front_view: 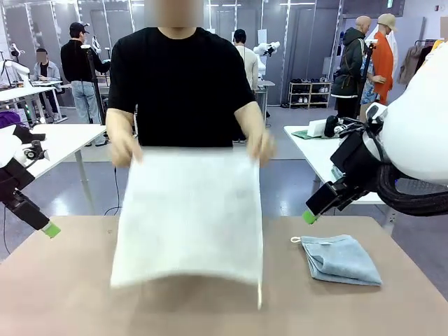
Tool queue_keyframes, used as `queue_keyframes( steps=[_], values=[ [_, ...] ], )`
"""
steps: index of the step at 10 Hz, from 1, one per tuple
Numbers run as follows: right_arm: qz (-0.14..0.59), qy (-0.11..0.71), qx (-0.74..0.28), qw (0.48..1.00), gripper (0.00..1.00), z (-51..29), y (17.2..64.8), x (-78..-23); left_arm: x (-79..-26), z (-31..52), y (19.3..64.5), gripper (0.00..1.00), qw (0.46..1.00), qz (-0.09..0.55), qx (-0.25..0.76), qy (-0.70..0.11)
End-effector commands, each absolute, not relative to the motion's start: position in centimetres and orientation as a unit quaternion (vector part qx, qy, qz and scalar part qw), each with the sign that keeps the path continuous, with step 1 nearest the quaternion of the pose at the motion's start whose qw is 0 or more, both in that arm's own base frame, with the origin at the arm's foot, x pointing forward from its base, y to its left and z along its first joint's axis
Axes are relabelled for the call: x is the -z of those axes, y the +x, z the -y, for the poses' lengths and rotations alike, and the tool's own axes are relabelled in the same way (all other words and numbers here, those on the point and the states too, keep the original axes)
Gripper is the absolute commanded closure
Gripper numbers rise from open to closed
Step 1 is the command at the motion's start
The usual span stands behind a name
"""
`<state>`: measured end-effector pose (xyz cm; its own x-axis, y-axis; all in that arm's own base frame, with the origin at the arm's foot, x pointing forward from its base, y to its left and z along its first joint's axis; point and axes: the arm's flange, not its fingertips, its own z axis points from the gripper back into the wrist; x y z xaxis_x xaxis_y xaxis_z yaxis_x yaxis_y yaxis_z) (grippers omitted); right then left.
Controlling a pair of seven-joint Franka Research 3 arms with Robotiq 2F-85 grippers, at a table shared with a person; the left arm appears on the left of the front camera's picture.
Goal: Fold the towels and place them in the basket.
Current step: When a person lays out a Towel with hook on the table, fold it in half twice.
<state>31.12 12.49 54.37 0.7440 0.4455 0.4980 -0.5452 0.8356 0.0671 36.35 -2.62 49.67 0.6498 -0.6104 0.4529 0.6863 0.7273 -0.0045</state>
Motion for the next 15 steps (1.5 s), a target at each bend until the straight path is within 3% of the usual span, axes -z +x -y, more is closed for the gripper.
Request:
queue_keyframes(
  steps=[1,15],
  values=[
    [0.236,0.102,-0.272,0.927,0.03,-12.68,31.13,-54.21,-49.55,2.85,36.37,0.0,0.905,0.213,0.359,-0.087],
    [0.236,0.102,-0.272,0.927,0.03,-12.68,31.13,-54.21,-49.55,2.85,36.37,0.0,0.905,0.213,0.359,-0.087]
  ],
)
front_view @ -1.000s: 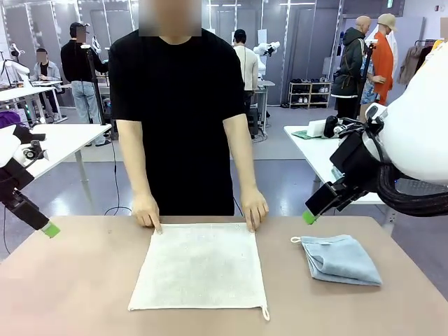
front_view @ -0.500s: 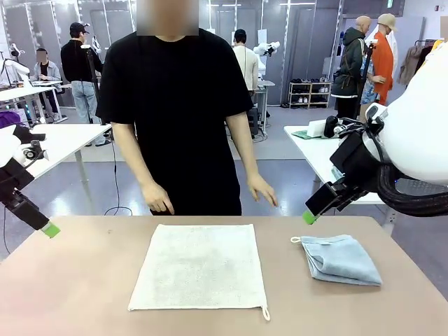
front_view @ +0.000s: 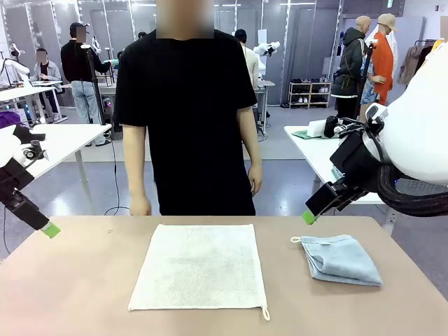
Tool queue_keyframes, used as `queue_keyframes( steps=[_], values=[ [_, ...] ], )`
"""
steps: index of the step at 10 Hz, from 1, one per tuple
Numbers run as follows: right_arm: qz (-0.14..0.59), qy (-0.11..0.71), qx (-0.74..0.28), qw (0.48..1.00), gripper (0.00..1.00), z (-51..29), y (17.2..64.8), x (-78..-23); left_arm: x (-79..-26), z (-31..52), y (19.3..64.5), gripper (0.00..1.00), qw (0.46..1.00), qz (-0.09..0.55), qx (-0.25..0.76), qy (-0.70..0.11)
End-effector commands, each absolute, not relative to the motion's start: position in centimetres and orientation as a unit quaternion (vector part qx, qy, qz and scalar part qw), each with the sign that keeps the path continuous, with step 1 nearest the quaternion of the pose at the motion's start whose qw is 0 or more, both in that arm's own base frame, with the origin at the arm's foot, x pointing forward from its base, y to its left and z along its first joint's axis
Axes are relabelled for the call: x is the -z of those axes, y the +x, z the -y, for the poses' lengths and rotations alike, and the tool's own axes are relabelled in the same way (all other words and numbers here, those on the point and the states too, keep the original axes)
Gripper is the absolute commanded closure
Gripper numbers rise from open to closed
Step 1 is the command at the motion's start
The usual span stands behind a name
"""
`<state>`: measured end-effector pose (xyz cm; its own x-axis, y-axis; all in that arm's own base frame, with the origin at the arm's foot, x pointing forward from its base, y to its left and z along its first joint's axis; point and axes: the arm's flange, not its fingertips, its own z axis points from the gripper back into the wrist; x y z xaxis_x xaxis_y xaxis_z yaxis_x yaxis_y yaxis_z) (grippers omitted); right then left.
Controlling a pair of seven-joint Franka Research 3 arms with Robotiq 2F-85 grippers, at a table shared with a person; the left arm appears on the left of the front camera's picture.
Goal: Fold the towels and place them in the basket.
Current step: When a person lays out a Towel with hook on the table, fold it in half twice.
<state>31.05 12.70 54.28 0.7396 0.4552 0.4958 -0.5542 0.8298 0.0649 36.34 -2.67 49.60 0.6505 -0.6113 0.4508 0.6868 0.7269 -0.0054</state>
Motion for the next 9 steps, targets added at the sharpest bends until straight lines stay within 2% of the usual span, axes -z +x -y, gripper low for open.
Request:
queue_keyframes(
  steps=[1,2,3,5,7,9],
  values=[
    [0.237,0.105,-0.272,0.927,0.03,-12.7,31.1,-54.3,-49.6,2.8,36.4,0.0,0.905,0.213,0.359,-0.087],
    [0.24,0.087,-0.311,0.916,0.03,-13.4,30.5,-54.4,-49.6,2.7,36.3,0.0,0.904,0.214,0.359,-0.088],
    [0.233,0.061,-0.361,0.901,0.03,-14.8,29.7,-54.4,-49.9,4.1,35.4,0.0,0.883,0.207,0.414,-0.081],
    [0.228,0.014,-0.493,0.839,0.03,-17.9,27.9,-54.2,-50.5,7.6,32.1,0.0,0.77,0.191,0.605,-0.065],
    [0.221,-0.026,-0.549,0.806,0.03,-20.2,27.3,-53.4,-49.8,10.8,30.0,0.0,0.712,0.149,0.685,-0.028],
    [0.205,-0.045,-0.565,0.798,0.03,-22.1,27.3,-52.3,-48.9,15.1,28.6,0.0,0.668,0.138,0.73,0.031]
  ],
)
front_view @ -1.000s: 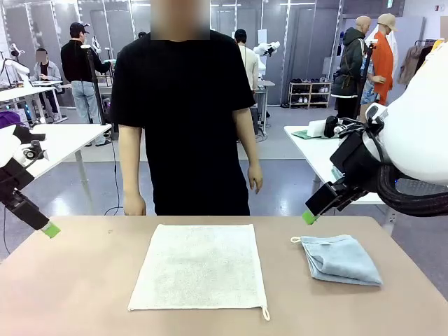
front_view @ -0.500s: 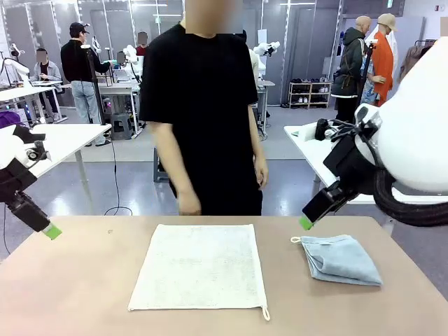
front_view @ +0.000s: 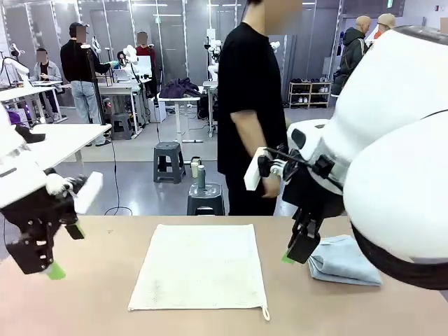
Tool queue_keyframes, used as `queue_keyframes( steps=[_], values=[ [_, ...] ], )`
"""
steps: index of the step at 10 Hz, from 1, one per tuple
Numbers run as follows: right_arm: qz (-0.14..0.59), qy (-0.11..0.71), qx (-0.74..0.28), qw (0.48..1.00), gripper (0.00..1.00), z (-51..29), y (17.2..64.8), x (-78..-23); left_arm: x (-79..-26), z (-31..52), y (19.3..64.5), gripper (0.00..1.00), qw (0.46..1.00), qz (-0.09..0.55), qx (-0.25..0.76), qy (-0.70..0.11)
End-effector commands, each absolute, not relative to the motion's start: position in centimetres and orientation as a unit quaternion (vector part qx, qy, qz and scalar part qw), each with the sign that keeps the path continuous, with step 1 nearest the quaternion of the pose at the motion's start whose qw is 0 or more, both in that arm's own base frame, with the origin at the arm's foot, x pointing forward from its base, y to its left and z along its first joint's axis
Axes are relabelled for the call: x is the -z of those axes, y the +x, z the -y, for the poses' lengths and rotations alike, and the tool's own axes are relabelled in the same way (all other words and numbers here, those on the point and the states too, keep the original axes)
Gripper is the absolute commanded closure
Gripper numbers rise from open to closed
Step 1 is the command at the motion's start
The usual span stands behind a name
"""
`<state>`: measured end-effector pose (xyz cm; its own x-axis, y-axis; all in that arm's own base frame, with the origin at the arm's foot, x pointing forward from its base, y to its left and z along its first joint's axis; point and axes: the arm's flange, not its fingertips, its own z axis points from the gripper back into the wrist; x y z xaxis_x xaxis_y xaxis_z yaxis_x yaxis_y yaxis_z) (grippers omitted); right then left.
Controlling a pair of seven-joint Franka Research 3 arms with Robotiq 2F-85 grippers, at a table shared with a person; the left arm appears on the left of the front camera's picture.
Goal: Fold the towels and place them in the basket.
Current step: When a person lays out a Towel with hook on the table, fold it in half twice.
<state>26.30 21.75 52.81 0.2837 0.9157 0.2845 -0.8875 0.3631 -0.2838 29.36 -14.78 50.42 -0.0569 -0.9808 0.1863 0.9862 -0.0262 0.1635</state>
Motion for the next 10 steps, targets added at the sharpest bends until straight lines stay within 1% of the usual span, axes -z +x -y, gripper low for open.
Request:
queue_keyframes(
  steps=[1,2,3,4,5,7,8,9,10],
  values=[
    [0.199,-0.053,-0.569,0.796,0.03,-23.1,27.3,-51.4,-47.9,17.0,28.5,0.0,0.663,0.135,0.735,0.042],
    [0.191,-0.073,-0.569,0.797,0.03,-24.1,27.5,-50.2,-46.6,18.4,28.7,0.0,0.664,0.132,0.735,0.034],
    [0.177,-0.087,-0.572,0.796,0.03,-25.1,27.8,-48.7,-44.8,19.3,29.3,0.0,0.685,0.129,0.716,0.039],
    [0.164,-0.097,-0.58,0.792,0.03,-25.9,28.3,-47.2,-43.3,20.3,30.0,0.0,0.704,0.118,0.7,0.021],
    [0.156,-0.094,-0.589,0.787,0.03,-26.5,28.5,-45.8,-41.9,20.8,30.6,0.0,0.712,0.105,0.694,0.002],
    [0.136,-0.108,-0.591,0.787,0.03,-27.3,29.2,-43.0,-38.9,20.9,32.2,0.0,0.716,0.077,0.693,0.0],
    [0.122,-0.101,-0.595,0.788,0.03,-27.6,29.4,-41.7,-37.8,21.2,33.1,0.0,0.714,0.062,0.698,-0.011],
    [0.113,-0.071,-0.603,0.786,0.03,-27.8,29.3,-40.8,-36.9,21.4,33.6,0.0,0.715,0.058,0.696,-0.02],
    [0.103,-0.063,-0.616,0.778,0.03,-27.9,29.1,-39.6,-36.1,21.4,34.0,0.0,0.716,0.058,0.694,-0.033]
  ],
)
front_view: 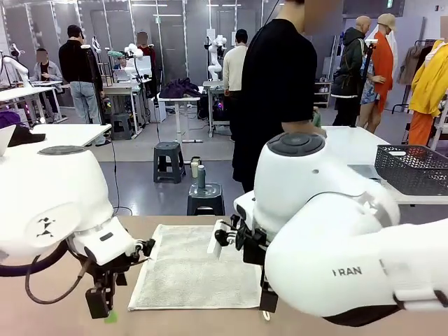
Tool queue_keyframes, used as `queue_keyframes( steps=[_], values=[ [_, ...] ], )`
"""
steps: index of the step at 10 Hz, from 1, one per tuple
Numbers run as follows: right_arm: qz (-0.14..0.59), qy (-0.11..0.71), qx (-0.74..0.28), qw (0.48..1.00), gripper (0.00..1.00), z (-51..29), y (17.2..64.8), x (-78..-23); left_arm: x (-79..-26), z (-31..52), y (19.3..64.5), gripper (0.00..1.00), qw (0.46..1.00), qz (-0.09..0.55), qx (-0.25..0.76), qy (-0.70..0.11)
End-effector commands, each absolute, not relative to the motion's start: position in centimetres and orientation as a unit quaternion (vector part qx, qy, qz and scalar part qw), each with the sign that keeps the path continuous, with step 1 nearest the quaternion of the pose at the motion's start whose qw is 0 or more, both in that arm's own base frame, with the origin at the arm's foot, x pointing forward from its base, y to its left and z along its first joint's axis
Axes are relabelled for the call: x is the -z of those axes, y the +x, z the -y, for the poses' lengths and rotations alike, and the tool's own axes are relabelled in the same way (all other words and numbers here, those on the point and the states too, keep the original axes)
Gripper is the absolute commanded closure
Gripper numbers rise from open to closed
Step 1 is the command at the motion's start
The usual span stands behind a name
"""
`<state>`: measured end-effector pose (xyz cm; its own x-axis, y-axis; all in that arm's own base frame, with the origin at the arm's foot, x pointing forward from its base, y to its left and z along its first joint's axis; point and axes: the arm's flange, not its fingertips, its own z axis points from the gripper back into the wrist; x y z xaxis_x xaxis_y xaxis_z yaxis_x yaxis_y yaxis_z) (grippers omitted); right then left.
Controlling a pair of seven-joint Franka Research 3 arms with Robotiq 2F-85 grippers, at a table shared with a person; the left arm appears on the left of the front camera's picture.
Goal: Fold the towels and place them in the basket.
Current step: When a person lays out a Towel with hook on the table, fold it in half twice.
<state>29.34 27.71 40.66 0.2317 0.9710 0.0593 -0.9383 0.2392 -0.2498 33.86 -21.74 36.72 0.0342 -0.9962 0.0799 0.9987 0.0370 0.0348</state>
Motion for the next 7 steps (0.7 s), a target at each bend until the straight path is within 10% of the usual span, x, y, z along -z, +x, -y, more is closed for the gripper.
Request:
queue_keyframes(
  steps=[1,7],
  values=[
    [0.093,-0.053,-0.634,0.766,0.03,-27.9,29.0,-38.5,-35.5,21.4,34.5,0.0,0.718,0.061,0.692,-0.041],
    [0.085,-0.06,-0.639,0.763,0.03,-28.8,29.3,-38.4,-35.4,21.5,34.7,0.0,0.727,0.045,0.685,-0.032]
  ],
)
